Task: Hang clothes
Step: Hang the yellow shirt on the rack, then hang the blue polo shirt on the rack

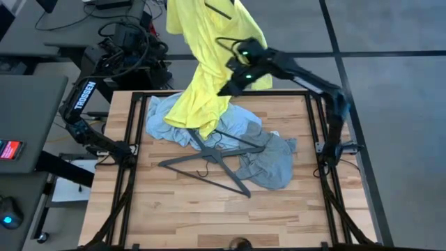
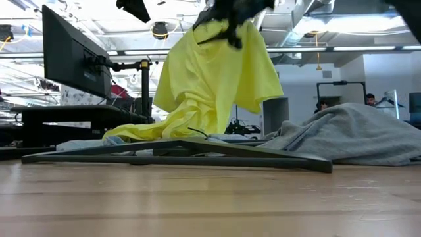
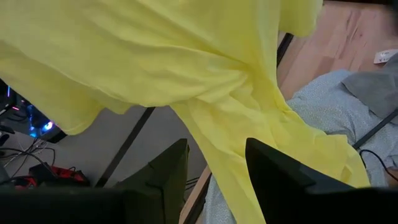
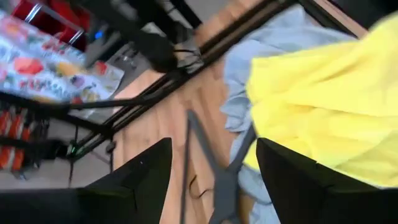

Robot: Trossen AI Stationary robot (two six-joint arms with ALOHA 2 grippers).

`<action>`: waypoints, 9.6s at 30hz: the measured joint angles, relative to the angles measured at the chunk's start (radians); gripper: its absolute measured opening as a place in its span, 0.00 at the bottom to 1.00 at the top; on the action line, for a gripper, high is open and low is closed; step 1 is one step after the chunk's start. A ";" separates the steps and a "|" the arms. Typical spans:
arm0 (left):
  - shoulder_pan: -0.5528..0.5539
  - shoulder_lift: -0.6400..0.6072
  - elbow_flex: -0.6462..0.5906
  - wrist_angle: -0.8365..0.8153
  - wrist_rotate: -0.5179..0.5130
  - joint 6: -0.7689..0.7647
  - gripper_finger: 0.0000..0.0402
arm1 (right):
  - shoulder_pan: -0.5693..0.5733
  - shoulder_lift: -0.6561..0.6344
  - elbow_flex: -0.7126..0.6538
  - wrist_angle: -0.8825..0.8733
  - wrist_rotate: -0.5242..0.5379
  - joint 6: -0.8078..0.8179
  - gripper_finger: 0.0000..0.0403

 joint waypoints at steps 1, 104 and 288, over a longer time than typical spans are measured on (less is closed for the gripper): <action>0.000 0.000 0.000 -0.004 0.000 -0.006 0.36 | -0.006 0.035 0.000 0.027 0.000 0.024 0.55; -0.357 -0.322 -0.906 0.372 0.314 -0.529 0.36 | 0.317 -0.285 0.001 -0.663 0.555 -0.354 0.55; -0.258 -0.003 -0.193 0.049 0.328 -0.435 0.00 | 0.396 -0.040 -0.543 0.799 0.772 0.142 0.55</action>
